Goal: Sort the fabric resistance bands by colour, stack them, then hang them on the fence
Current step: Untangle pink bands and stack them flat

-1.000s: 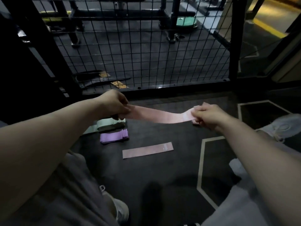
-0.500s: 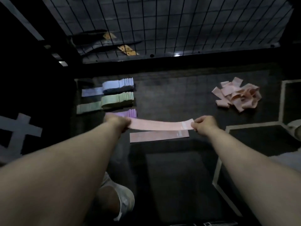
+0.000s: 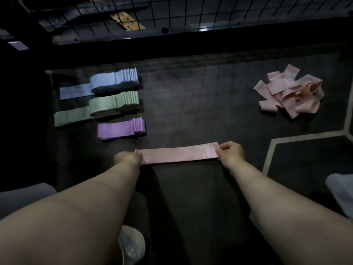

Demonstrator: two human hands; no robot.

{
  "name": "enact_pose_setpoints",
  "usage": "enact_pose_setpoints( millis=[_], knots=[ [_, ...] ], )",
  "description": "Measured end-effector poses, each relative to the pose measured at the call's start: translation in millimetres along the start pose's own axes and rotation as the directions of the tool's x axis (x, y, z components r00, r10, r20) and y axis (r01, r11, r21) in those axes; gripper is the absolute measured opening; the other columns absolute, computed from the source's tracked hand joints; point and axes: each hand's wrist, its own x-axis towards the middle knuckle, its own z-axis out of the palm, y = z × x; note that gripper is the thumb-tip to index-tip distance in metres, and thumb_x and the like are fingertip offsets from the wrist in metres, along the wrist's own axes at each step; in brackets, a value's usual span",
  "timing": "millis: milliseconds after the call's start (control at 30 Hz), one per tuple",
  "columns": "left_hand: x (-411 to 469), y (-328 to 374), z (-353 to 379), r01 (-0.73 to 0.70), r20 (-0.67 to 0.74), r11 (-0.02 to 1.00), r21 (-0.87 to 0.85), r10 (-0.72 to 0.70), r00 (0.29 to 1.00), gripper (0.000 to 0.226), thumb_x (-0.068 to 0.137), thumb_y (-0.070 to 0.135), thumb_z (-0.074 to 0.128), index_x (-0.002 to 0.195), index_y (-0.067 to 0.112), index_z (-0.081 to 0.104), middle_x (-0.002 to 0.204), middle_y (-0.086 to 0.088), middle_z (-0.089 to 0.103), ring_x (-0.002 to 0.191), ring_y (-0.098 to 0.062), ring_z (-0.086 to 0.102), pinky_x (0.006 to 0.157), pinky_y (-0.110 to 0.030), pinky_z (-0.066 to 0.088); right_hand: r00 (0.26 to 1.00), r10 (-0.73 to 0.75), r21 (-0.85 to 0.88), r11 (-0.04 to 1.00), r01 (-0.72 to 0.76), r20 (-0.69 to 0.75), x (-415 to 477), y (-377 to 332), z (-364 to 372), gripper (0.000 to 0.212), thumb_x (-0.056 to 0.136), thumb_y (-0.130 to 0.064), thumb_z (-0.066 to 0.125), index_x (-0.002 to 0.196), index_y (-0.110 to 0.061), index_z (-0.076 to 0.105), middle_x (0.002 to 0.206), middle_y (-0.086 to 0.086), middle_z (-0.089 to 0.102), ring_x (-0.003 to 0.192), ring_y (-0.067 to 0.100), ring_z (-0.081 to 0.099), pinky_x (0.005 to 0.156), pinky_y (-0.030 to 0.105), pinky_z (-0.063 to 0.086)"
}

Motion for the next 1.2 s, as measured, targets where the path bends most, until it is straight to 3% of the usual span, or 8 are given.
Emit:
enact_pose_setpoints(
  millis=[233, 400, 567, 700, 933, 1067, 1200],
  knots=[
    [6, -8, 6, -0.005, -0.031, 0.999, 0.054, 0.006, 0.999, 0.02, 0.082, 0.013, 0.076, 0.101, 0.007, 0.074, 0.099, -0.015, 0.071, 0.087, -0.032, 0.068, 0.09, -0.045, 0.057, 1.0, -0.009, -0.025, 1.0, 0.008, -0.03, 6, 3, 6, 0.008, 0.086, -0.021, 0.072, 0.085, -0.017, 0.064, 0.089, 0.008, 0.071, 0.086, 0.026, 0.068, 0.079, 0.03, 0.052],
    [5, -8, 7, 0.02, -0.027, 0.998, 0.056, -0.018, 0.999, 0.019, 0.08, 0.013, 0.078, 0.098, 0.008, 0.074, 0.098, -0.015, 0.071, 0.086, -0.034, 0.068, 0.089, -0.046, 0.056, 0.996, -0.016, -0.105, 0.994, 0.007, -0.087, 5, 4, 6, 0.012, 0.087, -0.024, 0.07, 0.085, -0.019, 0.059, 0.1, 0.009, 0.066, 0.088, 0.026, 0.062, 0.078, 0.028, 0.047],
    [9, -10, 9, -0.01, -0.058, 0.996, 0.087, 0.015, 0.998, 0.02, 0.081, 0.019, 0.074, 0.097, 0.006, 0.074, 0.101, -0.015, 0.07, 0.093, -0.035, 0.068, 0.093, -0.043, 0.055, 0.998, -0.004, -0.123, 0.992, -0.003, -0.058, 7, 2, 8, 0.01, 0.09, -0.023, 0.068, 0.089, -0.018, 0.06, 0.1, 0.008, 0.067, 0.087, 0.023, 0.06, 0.076, 0.027, 0.044],
    [12, -8, 7, 0.026, -0.057, 0.994, 0.11, -0.02, 0.998, 0.024, 0.08, 0.017, 0.075, 0.099, 0.003, 0.07, 0.1, -0.017, 0.068, 0.092, -0.037, 0.068, 0.089, -0.047, 0.057, 0.999, 0.016, -0.124, 0.992, -0.021, -0.042, 6, 0, 9, 0.011, 0.09, -0.024, 0.069, 0.094, -0.017, 0.061, 0.103, 0.007, 0.067, 0.096, 0.025, 0.063, 0.081, 0.029, 0.047],
    [2, -4, 3, 0.02, -0.052, 0.99, 0.139, -0.013, 0.999, 0.032, 0.076, 0.011, 0.079, 0.103, -0.001, 0.068, 0.102, -0.019, 0.067, 0.089, -0.036, 0.068, 0.084, -0.042, 0.057, 1.0, 0.0, -0.166, 0.986, -0.002, -0.01, 4, -2, 10, 0.012, 0.09, -0.022, 0.068, 0.086, -0.018, 0.057, 0.092, 0.004, 0.063, 0.084, 0.021, 0.058, 0.073, 0.026, 0.042],
    [-4, -5, 2, 0.052, 0.034, 0.992, 0.111, -0.056, 0.998, 0.027, 0.078, 0.008, 0.078, 0.1, -0.002, 0.066, 0.098, -0.019, 0.066, 0.087, -0.034, 0.067, 0.077, -0.039, 0.053, 0.999, 0.034, -0.106, 0.994, -0.033, 0.006, 4, -3, 8, 0.013, 0.089, -0.024, 0.07, 0.088, -0.019, 0.058, 0.098, 0.004, 0.066, 0.09, 0.021, 0.061, 0.078, 0.026, 0.045],
    [-4, -1, -4, 0.033, 0.008, 0.999, 0.021, -0.033, 0.999, 0.023, 0.074, 0.007, 0.08, 0.094, 0.004, 0.067, 0.095, -0.016, 0.069, 0.081, -0.032, 0.068, 0.069, -0.039, 0.057, 0.998, 0.025, -0.022, 0.999, -0.024, 0.066, 5, -3, 3, 0.015, 0.086, -0.021, 0.073, 0.092, -0.02, 0.059, 0.095, 0.004, 0.068, 0.094, 0.022, 0.065, 0.089, 0.032, 0.052]
  ],
)
